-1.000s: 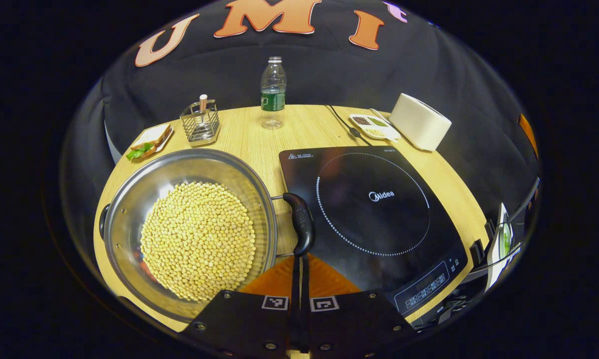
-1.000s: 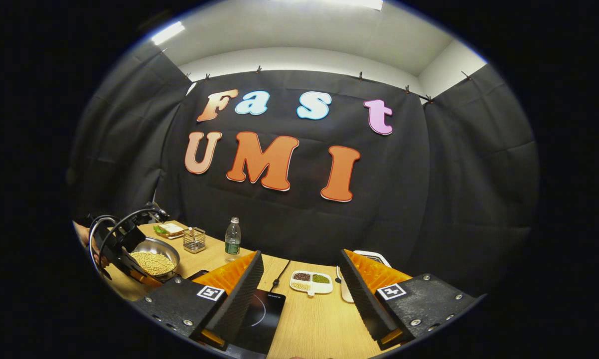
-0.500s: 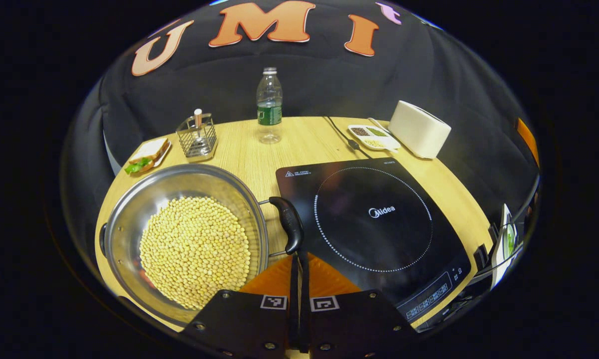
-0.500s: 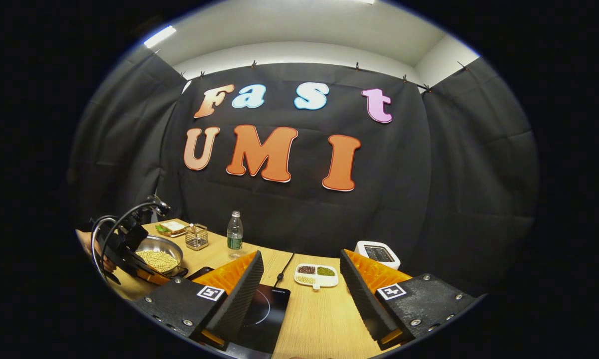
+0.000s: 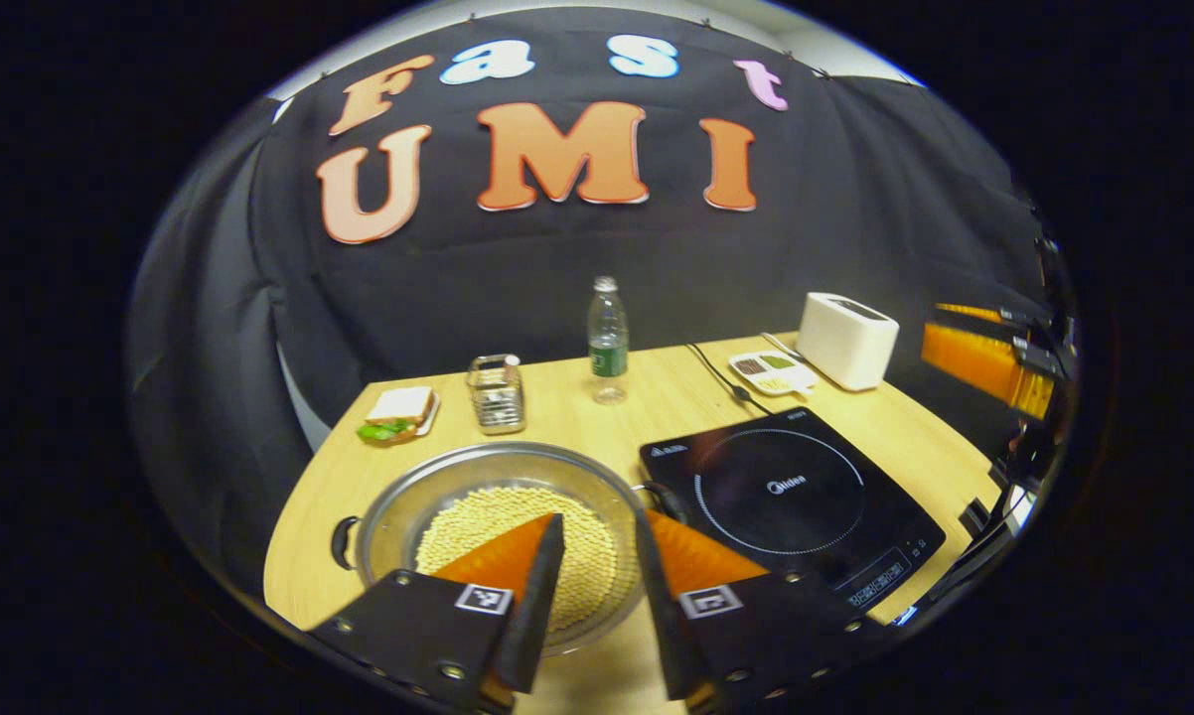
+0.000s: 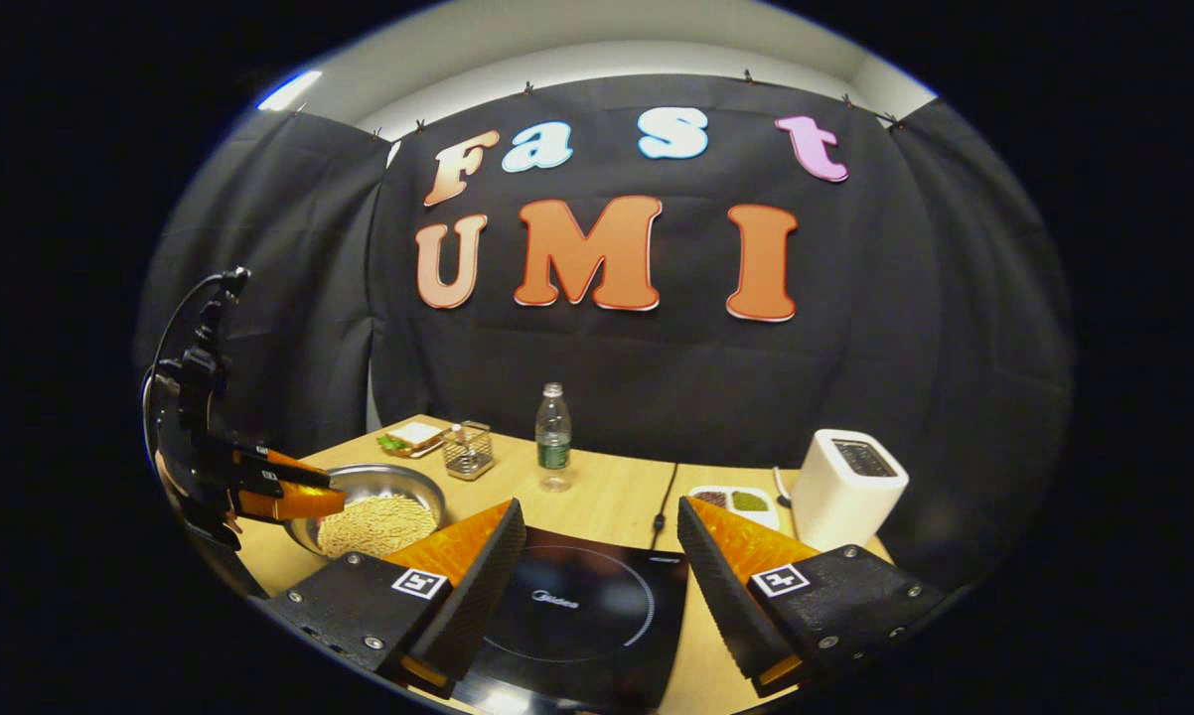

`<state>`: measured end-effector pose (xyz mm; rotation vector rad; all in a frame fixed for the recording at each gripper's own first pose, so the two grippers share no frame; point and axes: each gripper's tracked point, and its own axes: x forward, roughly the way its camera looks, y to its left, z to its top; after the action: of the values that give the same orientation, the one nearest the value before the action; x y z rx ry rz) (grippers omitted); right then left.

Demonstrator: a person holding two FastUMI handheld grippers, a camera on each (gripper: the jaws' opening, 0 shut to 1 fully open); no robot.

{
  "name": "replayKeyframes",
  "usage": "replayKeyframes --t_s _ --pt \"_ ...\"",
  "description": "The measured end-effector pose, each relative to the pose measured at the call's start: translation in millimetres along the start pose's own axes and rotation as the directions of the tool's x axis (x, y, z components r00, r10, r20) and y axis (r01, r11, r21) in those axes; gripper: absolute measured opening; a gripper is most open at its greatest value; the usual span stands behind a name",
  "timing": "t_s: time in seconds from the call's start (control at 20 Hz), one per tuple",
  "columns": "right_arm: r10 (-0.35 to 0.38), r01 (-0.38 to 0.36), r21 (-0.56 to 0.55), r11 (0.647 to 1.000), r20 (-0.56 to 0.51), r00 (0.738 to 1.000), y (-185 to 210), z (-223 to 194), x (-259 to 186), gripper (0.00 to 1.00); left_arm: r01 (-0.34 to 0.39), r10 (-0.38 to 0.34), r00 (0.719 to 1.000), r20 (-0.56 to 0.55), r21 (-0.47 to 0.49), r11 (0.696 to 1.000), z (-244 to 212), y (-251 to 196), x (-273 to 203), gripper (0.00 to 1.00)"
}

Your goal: First push the handle of the pot to place it horizontally, then grasp the pot with both hands and set it on the induction cooktop.

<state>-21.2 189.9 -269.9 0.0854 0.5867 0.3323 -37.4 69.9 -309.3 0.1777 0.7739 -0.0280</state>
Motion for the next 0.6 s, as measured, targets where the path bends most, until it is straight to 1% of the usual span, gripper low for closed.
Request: replayKeyframes --t_s 0.1,0.2,0.25,0.3,0.35,0.45,0.6 --pt "0.052 -0.051 0.022 0.998 -0.038 0.998 27.4 -3.8 10.1 0.96 -0.071 0.072 0.997 0.036 -0.026 0.997 13.5 41.4 -7.4 0.70" --pt "0.087 -0.084 0.036 0.996 -0.077 0.993 51.2 -8.2 21.2 0.96 -0.117 0.120 0.992 0.042 -0.072 0.991 19.2 76.2 -18.4 0.69" --pt "0.102 -0.097 0.055 0.994 -0.103 0.989 61.8 -12.3 26.7 0.96 -0.133 0.138 0.989 0.049 -0.096 0.986 25.3 93.4 -24.7 0.71" --pt "0.124 -0.114 0.078 0.990 -0.129 0.984 73.5 -16.6 32.1 0.96 -0.147 0.153 0.987 0.053 -0.116 0.982 31.1 110.5 -29.6 0.90" --pt "0.144 -0.129 0.103 0.986 -0.152 0.978 84.5 -19.1 37.0 0.96 -0.167 0.175 0.983 0.054 -0.124 0.978 32.0 126.5 -32.9 0.93" --pt "0.169 -0.143 0.142 0.979 -0.192 0.967 99.8 -23.9 45.4 0.96 -0.188 0.197 0.979 0.060 -0.135 0.973 39.9 151.2 -36.9 0.92" --pt "0.191 -0.146 0.185 0.972 -0.253 0.949 122.3 -36.5 58.6 0.95 -0.160 0.166 0.986 0.023 -0.152 0.975 41.6 168.6 -38.1 0.92"
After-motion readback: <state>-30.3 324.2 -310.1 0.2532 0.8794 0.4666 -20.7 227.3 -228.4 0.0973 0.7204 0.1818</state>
